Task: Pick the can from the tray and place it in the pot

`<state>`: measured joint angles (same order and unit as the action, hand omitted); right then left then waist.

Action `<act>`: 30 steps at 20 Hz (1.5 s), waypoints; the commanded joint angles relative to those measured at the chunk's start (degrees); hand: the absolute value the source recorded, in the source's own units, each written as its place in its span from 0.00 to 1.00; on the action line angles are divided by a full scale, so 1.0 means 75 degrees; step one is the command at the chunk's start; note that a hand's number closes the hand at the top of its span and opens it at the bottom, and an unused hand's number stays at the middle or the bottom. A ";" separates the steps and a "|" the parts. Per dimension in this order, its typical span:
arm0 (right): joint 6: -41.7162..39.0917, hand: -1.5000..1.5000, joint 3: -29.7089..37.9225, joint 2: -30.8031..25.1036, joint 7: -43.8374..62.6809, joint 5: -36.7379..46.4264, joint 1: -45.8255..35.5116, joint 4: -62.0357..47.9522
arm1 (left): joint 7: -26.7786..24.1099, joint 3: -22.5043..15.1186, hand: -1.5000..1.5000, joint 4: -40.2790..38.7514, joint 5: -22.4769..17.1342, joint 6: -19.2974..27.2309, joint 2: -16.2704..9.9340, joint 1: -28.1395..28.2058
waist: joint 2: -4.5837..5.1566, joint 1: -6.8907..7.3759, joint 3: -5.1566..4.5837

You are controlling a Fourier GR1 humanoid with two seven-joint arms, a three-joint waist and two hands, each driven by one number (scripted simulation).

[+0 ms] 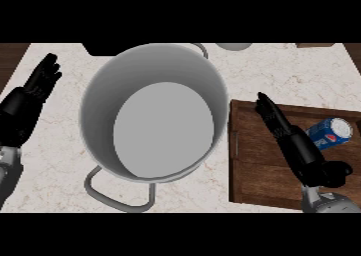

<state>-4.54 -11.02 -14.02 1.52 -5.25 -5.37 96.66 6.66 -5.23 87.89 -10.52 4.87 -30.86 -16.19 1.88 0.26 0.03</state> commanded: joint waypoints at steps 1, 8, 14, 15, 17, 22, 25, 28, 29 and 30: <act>-0.0634 1.00 0.0381 -0.0296 0.0195 -0.0378 -0.0369 -0.0338 | 0.0457 0.0302 0.50 -0.0201 0.0093 -0.0081 -0.0137 0.0209 | -0.0246 -0.0007 -0.0002; 0.0293 1.00 0.2333 -0.2186 -0.1047 0.1134 -0.0959 -0.0647 | 0.1033 0.0300 0.50 -0.1296 0.0593 0.0889 0.0019 0.1507 | -0.0227 -0.0138 0.0014; 0.0442 0.00 0.2523 -0.1755 -0.3972 0.1370 0.0357 -0.1325 | 0.1991 0.0180 0.50 -0.0848 0.0903 0.1348 0.0275 0.1492 | -0.0260 -0.0059 0.0010; 0.0527 0.00 0.2267 -0.1682 -0.3975 0.1701 0.0588 -0.0941 | 0.2117 0.0258 0.50 -0.0627 0.0979 0.1307 0.0148 0.1422 | -0.0267 -0.0061 0.0004; 0.0169 0.00 0.2859 -0.2350 -0.3933 0.1562 0.0271 -0.1258 | 0.2035 0.0411 0.50 -0.0660 0.0882 0.1044 0.0049 0.1514 | -0.0263 -0.0031 0.0002; -0.0416 0.00 0.2696 -0.3723 -0.2008 0.2457 0.0549 -0.0192 | 0.1654 0.0263 0.50 -0.1056 0.1119 0.1256 0.0401 0.1509 | -0.0279 -0.0092 -0.0018; -0.1124 0.00 0.2712 -0.4423 -0.0960 0.2535 0.0624 0.0475 | 0.2071 0.0194 0.50 -0.0877 0.1240 0.1407 0.0468 0.1303 | -0.0299 -0.0126 -0.0018; -0.2182 0.00 0.2845 -0.5311 0.0047 0.2278 0.0267 0.0818 | 0.2044 0.0139 0.50 -0.0843 0.1297 0.1333 0.0462 0.1490 | -0.0293 -0.0056 -0.0029; -0.2075 0.00 0.2478 -0.5135 -0.0126 0.2731 0.0537 0.0763 | 0.2064 0.0294 0.50 -0.0786 0.1136 0.1165 0.0377 0.1369 | -0.0271 -0.0038 -0.0016; -0.2285 0.00 0.2371 -0.5189 0.0324 0.2730 0.0613 0.1088 | 0.1973 0.0349 0.50 -0.0811 0.1088 0.1039 0.0298 0.1475 | -0.0278 -0.0050 -0.0019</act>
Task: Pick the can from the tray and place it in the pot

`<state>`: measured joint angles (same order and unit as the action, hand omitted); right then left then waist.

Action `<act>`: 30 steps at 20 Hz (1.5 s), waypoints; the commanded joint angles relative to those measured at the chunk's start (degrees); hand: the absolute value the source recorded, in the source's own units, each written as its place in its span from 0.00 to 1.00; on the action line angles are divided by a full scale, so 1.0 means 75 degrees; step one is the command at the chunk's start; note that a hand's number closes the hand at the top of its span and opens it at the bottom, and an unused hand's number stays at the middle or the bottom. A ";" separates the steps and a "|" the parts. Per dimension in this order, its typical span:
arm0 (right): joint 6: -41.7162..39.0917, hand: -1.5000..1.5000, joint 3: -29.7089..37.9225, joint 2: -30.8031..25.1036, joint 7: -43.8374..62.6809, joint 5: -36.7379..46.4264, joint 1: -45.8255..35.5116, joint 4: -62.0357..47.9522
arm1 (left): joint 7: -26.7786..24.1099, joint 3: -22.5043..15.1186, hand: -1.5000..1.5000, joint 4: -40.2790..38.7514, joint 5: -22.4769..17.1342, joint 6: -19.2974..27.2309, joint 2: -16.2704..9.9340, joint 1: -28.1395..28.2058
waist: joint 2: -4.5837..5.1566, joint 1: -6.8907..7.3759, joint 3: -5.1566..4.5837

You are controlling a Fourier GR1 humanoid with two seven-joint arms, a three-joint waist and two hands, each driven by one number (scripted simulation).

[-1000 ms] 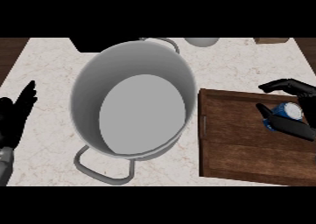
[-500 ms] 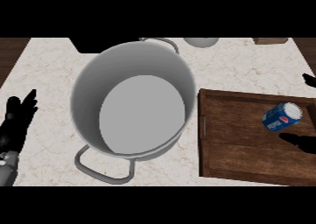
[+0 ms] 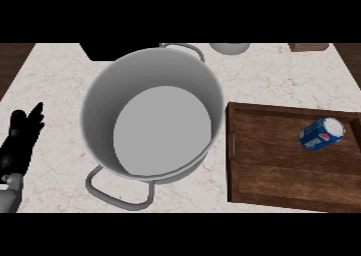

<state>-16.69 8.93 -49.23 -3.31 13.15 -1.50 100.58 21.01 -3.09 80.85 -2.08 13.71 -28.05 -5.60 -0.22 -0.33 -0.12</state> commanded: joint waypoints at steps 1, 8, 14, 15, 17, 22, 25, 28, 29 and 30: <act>-0.1107 0.00 -0.0369 -0.0821 0.1101 0.0202 -0.0342 0.0130 | -0.0267 0.0081 0.50 -0.0042 -0.0060 -0.0239 -0.0054 0.0095 | 0.0039 0.0140 -0.0004; -0.2785 0.00 -0.0542 -0.0912 0.2303 -0.0435 -0.0465 0.0697 | 0.0053 0.0185 0.50 0.0163 0.0173 -0.0087 0.0159 0.0143 | 0.0020 0.0064 0.0014; -0.2390 0.00 -0.1196 0.0058 0.2282 0.0960 -0.1048 -0.0417 | 0.0158 0.0264 0.50 0.0158 0.0339 -0.0308 0.0375 -0.0063 | 0.0045 0.0112 0.0019; -0.2465 0.00 -0.1083 0.0043 0.2075 0.1113 -0.0840 -0.0388 | -0.0199 0.0200 0.50 -0.0183 0.0573 -0.0151 0.0608 0.0023 | 0.0040 0.0072 0.0018; -0.2576 0.00 -0.0935 0.0248 0.1884 0.1300 -0.0991 -0.0672 | 0.0139 0.0377 0.50 0.0379 0.0531 -0.0400 0.0462 0.0276 | 0.0030 0.0081 0.0018; -0.2564 0.00 -0.0972 0.0545 0.1642 0.1940 -0.0728 -0.0840 | -0.0311 0.0441 0.50 -0.0196 0.0857 -0.0231 0.0928 0.0127 | 0.0033 0.0046 0.0017; -0.2388 0.00 -0.1320 0.0975 0.1550 0.2555 -0.1131 -0.1361 | 0.0083 0.0718 0.50 -0.0145 0.0785 -0.0619 0.0692 -0.0122 | 0.0035 0.0066 0.0017; -0.2024 0.00 -0.1184 0.1228 0.1323 0.2732 -0.0836 -0.1216 | 0.0640 0.0364 0.50 0.1082 0.1132 -0.0260 0.1009 0.0440 | 0.0016 0.0076 0.0021; -0.2324 0.00 -0.1066 0.1198 0.1182 0.2723 -0.1141 -0.1421 | 0.0773 0.0468 0.50 0.0639 0.1145 -0.0436 0.1024 -0.0114 | 0.0026 0.0057 0.0018; -0.2285 0.00 -0.1206 0.1501 0.1527 0.2888 -0.1048 -0.1131 | 0.0041 0.1066 0.50 0.0094 0.0797 -0.0885 0.0651 0.0071 | 0.0027 0.0055 0.0016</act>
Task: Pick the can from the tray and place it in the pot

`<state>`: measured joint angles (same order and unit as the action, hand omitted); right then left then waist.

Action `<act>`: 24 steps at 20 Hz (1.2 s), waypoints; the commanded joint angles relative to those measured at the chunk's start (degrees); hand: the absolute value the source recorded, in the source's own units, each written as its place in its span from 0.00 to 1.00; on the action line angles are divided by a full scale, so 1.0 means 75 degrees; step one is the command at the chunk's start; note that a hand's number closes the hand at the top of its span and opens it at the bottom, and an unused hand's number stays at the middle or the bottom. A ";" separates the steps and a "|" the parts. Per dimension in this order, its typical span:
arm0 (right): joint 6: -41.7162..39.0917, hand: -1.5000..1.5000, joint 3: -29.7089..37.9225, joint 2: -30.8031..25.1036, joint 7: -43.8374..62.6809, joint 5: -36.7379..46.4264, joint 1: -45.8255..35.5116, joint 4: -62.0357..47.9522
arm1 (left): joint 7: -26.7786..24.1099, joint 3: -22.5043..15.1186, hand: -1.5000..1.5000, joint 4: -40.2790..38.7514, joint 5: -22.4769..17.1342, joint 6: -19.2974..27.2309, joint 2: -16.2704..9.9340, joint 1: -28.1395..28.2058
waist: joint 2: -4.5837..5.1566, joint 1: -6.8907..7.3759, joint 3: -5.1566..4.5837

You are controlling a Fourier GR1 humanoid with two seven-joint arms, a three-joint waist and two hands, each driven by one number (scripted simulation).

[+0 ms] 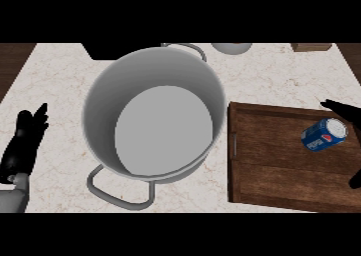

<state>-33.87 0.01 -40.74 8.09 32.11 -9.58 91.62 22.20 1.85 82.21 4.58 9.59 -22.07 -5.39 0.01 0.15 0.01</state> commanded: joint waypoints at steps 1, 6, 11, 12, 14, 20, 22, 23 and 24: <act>0.0319 0.00 -0.0121 0.0396 -0.0449 0.0532 -0.0444 -0.0811 | -0.0485 0.0470 0.50 -0.1165 -0.0142 -0.0415 -0.0089 -0.0673 | 0.0017 -0.0009 -0.0003; 0.0190 0.00 -0.0196 0.0751 0.0056 0.1173 -0.0414 -0.0491 | -0.0549 0.0412 0.50 -0.0753 0.0214 -0.0322 0.0205 -0.0232 | 0.0004 -0.0020 -0.0005; 0.0091 0.00 -0.0007 0.0904 -0.0471 0.1555 -0.0665 -0.1412 | -0.0097 0.0502 0.50 0.0030 0.0357 -0.0404 0.0357 0.0046 | 0.0000 0.0004 -0.0002; 0.0240 0.00 -0.0079 0.0934 -0.0579 0.1630 -0.0341 -0.1327 | -0.0303 0.0712 0.50 -0.0252 0.0267 -0.0659 0.0066 -0.0107 | 0.0001 -0.0011 -0.0002; 0.0429 0.00 -0.0067 0.1047 -0.0747 0.1879 -0.0787 -0.2028 | -0.0074 0.0797 0.50 0.0151 0.0028 -0.1010 0.0024 0.0108 | 0.0002 0.0026 0.0000; 0.0395 0.00 0.0159 0.1173 -0.1090 0.2048 -0.0645 -0.2234 | -0.0616 0.1008 0.50 -0.0135 0.0191 -0.1056 0.0208 0.0347 | -0.0002 0.0002 -0.0002; 0.0636 0.00 0.0258 0.1357 -0.1137 0.2229 -0.0949 -0.2850 | -0.0148 0.0766 0.50 0.0228 0.0588 -0.0738 0.0467 0.0195 | 0.0000 0.0012 0.0000; 0.0459 0.00 0.0163 0.1462 -0.1052 0.2261 -0.0692 -0.2335 | -0.0486 0.0897 0.50 -0.0402 0.0542 -0.0778 0.0543 -0.0129 | -0.0001 -0.0018 -0.0002; 0.0626 0.00 0.0102 0.1574 -0.1106 0.2397 -0.1033 -0.2867 | -0.0149 0.0775 0.50 -0.0360 0.0805 -0.0538 0.0600 -0.0355 | 0.0004 -0.0005 -0.0001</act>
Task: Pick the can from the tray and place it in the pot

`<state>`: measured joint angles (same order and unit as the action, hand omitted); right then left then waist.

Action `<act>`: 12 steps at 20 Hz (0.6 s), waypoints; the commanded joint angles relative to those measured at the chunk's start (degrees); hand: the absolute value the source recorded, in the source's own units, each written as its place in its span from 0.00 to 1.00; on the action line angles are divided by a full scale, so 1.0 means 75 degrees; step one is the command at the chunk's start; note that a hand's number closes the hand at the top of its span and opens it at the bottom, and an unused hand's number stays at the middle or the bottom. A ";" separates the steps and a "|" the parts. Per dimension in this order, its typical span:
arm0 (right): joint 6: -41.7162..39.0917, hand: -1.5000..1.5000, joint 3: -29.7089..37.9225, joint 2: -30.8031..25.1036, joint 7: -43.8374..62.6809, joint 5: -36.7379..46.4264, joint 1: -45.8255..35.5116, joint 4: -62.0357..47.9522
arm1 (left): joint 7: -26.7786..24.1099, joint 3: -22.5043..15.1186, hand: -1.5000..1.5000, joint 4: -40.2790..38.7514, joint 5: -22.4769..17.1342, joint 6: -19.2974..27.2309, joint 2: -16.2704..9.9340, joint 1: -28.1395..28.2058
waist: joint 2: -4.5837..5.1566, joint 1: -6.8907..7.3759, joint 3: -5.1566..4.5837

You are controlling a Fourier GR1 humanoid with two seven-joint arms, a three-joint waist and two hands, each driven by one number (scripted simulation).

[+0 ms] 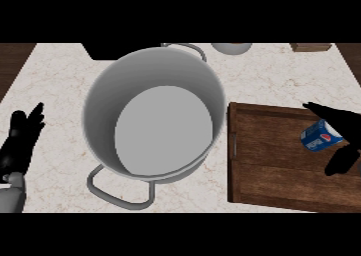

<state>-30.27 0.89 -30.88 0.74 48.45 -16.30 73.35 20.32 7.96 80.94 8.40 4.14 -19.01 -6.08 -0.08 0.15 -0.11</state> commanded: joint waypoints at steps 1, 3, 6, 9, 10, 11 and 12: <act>0.0534 0.00 -0.0008 0.0159 -0.0473 0.0414 -0.0508 -0.1246 | -0.0396 -0.0088 0.50 -0.0685 0.0287 0.0112 0.0248 -0.0395 | 0.0028 0.0012 0.0016; -0.0377 0.00 -0.0013 0.0222 0.0094 0.0197 -0.0444 -0.0300 | -0.0295 -0.0282 0.50 -0.0351 0.0476 0.0408 0.0617 -0.0082 | 0.0012 -0.0008 0.0014; 0.0467 0.00 0.0004 0.0356 -0.0430 0.0525 -0.0407 -0.1225 | 0.0508 -0.0013 0.50 0.0243 0.0256 0.0018 0.0216 -0.0364 | 0.0016 0.0015 0.0018; 0.0399 1.00 0.0219 0.0138 -0.0893 0.0452 -0.0702 -0.1780 | 0.0232 0.0131 0.50 0.0197 0.0142 -0.0281 0.0073 -0.0052 | 0.0022 0.0039 0.0018; 0.0351 1.00 -0.0101 0.0510 -0.0649 0.0527 -0.0494 -0.1303 | 0.0192 -0.0010 0.50 -0.0098 0.0373 0.0109 0.0388 -0.0236 | 0.0019 0.0005 0.0016; 0.0369 1.00 0.0242 0.0222 -0.0951 0.0364 -0.0498 -0.1345 | -0.0042 0.0103 0.50 0.0481 0.0145 -0.0191 0.0287 0.0482 | 0.0009 0.0030 0.0017; 0.1035 1.00 0.0104 0.0353 -0.1233 0.0643 -0.0777 -0.1756 | 0.0279 0.0004 0.50 0.0074 0.0315 -0.0028 0.0353 -0.0341 | 0.0024 0.0022 0.0018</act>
<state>-26.59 2.16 -29.43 -5.05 51.74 -20.57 64.67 21.35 8.30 82.06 10.02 3.52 -17.10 -6.23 -0.42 0.31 -0.57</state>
